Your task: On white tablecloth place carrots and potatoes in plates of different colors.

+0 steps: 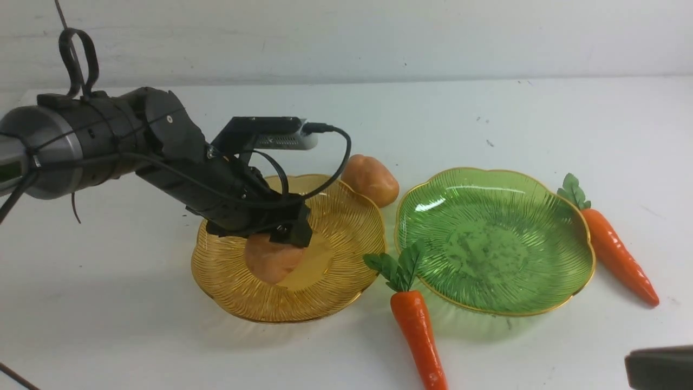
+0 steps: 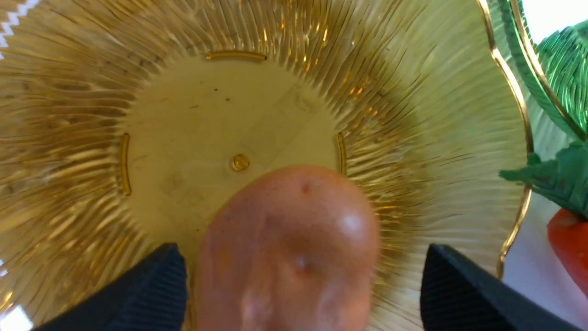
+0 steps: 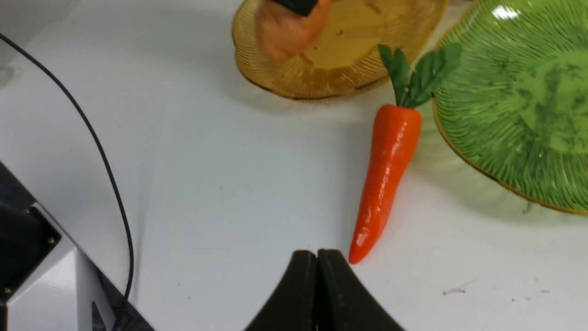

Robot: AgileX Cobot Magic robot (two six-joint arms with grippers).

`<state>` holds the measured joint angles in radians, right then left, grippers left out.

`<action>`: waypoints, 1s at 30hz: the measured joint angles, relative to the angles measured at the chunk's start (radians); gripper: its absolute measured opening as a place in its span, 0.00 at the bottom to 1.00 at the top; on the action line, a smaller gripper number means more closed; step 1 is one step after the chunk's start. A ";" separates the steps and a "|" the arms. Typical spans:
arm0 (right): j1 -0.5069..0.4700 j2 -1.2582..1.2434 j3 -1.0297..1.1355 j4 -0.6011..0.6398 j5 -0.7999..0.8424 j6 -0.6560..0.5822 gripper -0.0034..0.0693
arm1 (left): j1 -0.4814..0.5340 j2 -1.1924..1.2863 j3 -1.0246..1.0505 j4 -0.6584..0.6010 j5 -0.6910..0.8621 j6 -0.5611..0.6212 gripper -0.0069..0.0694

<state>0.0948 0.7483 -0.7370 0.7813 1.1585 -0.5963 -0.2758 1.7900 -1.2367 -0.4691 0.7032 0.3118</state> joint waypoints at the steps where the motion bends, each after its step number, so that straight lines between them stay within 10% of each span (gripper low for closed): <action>1: 0.000 0.034 -0.014 0.000 0.005 -0.004 0.03 | 0.000 0.000 0.000 0.004 0.002 0.000 0.94; 7: 0.093 0.240 -0.043 -0.108 -0.046 0.024 0.03 | 0.000 -0.011 0.000 0.006 0.041 -0.040 0.82; 13: 0.401 0.477 -0.044 -0.356 -0.272 0.313 0.04 | 0.000 -0.161 0.000 0.081 0.142 -0.047 0.15; 30: 0.578 1.104 -0.345 -0.576 -0.391 0.583 0.69 | 0.000 -0.686 0.095 0.223 0.335 -0.066 0.09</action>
<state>0.6729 1.8521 -1.0823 0.2052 0.7677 -0.0131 -0.2758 1.1036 -1.1422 -0.2456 1.0379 0.2453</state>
